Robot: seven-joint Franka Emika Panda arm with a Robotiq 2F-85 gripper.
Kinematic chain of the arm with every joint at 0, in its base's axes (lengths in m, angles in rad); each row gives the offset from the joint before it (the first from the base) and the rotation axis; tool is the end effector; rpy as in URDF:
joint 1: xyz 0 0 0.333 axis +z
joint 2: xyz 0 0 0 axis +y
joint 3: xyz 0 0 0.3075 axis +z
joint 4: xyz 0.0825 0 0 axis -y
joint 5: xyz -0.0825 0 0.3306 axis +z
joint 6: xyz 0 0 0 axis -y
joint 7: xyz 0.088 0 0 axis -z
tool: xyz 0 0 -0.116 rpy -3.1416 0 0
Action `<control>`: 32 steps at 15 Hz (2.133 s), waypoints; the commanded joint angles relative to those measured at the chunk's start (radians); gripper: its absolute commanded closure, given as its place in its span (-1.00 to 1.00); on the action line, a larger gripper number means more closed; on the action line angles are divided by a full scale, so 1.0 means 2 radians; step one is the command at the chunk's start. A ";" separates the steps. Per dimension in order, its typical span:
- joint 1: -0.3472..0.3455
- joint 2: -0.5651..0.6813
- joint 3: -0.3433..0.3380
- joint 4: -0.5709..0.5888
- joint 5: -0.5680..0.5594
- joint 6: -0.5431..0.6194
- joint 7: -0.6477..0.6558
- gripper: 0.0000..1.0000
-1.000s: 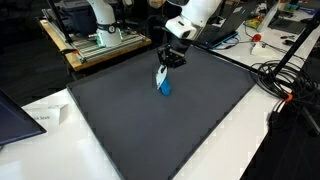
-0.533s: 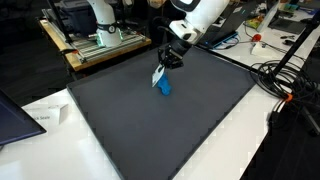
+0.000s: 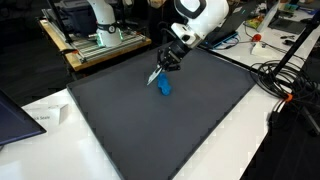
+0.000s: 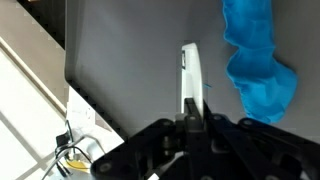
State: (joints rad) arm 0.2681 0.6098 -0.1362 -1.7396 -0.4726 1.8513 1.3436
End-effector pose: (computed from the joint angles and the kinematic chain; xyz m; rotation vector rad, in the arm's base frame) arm 0.5666 0.0411 0.2331 2.1736 -1.1263 -0.0372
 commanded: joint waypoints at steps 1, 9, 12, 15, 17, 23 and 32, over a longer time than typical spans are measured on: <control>0.011 0.014 -0.003 0.015 -0.028 -0.032 0.054 0.98; 0.019 0.023 0.009 0.016 -0.062 -0.061 0.123 0.98; 0.023 0.031 0.014 0.018 -0.071 -0.062 0.144 0.98; 0.030 0.044 0.016 0.026 -0.078 -0.075 0.169 0.98; 0.036 0.053 0.017 0.032 -0.082 -0.093 0.185 0.98; 0.049 0.033 0.024 0.026 -0.110 -0.150 0.223 0.98; 0.028 -0.045 0.069 -0.026 -0.145 -0.110 0.179 0.98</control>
State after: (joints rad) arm 0.3565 0.5953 -0.0378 -1.7105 -0.7218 1.5727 1.7308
